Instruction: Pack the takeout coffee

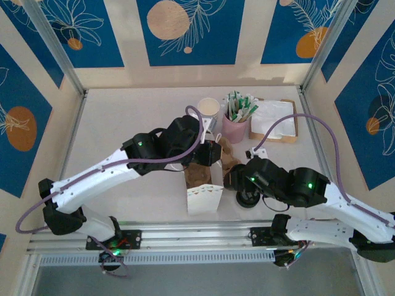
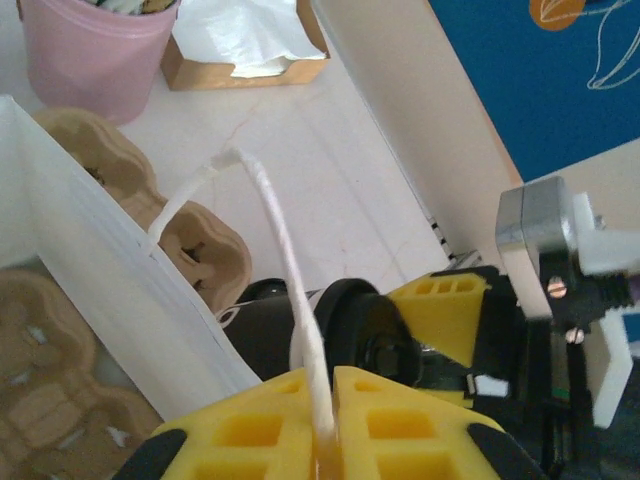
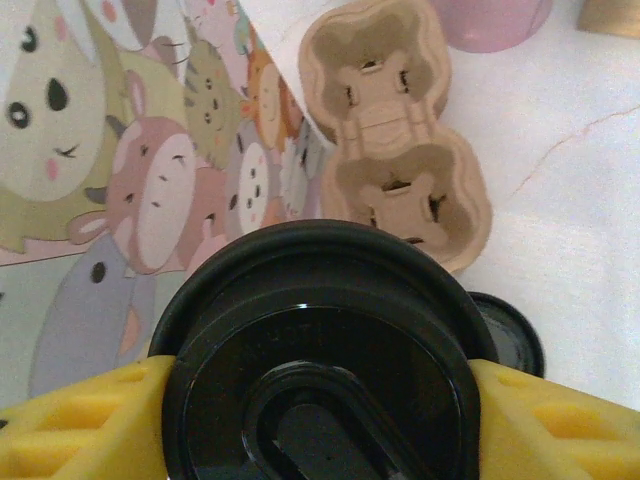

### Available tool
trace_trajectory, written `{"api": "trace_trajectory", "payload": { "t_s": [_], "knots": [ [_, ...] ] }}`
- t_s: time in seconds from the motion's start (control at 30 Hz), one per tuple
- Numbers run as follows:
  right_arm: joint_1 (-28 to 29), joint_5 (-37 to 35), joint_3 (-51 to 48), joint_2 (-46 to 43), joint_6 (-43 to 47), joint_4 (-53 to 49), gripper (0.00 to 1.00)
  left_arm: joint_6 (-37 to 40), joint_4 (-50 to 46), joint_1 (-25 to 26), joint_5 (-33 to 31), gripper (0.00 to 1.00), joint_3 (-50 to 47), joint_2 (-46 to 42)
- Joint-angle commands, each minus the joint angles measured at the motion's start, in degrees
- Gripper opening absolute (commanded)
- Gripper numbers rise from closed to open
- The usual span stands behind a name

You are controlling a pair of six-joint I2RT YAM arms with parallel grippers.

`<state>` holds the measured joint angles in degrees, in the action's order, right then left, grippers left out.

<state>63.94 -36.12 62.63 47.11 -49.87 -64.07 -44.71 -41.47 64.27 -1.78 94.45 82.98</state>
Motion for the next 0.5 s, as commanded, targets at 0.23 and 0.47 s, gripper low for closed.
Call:
{"api": "trace_trajectory", "payload": {
  "t_s": [0.23,0.47],
  "knots": [
    [2.9,2.7,-3.0,-0.7,-3.6,8.9,0.34,-4.6,3.7,2.3,-5.0,0.04,1.9,2.7],
    [5.1,1.1,-3.3,-0.8,-3.4,10.6,0.33,-4.5,1.7,3.3,-7.1,0.05,4.5,5.4]
  ]
}}
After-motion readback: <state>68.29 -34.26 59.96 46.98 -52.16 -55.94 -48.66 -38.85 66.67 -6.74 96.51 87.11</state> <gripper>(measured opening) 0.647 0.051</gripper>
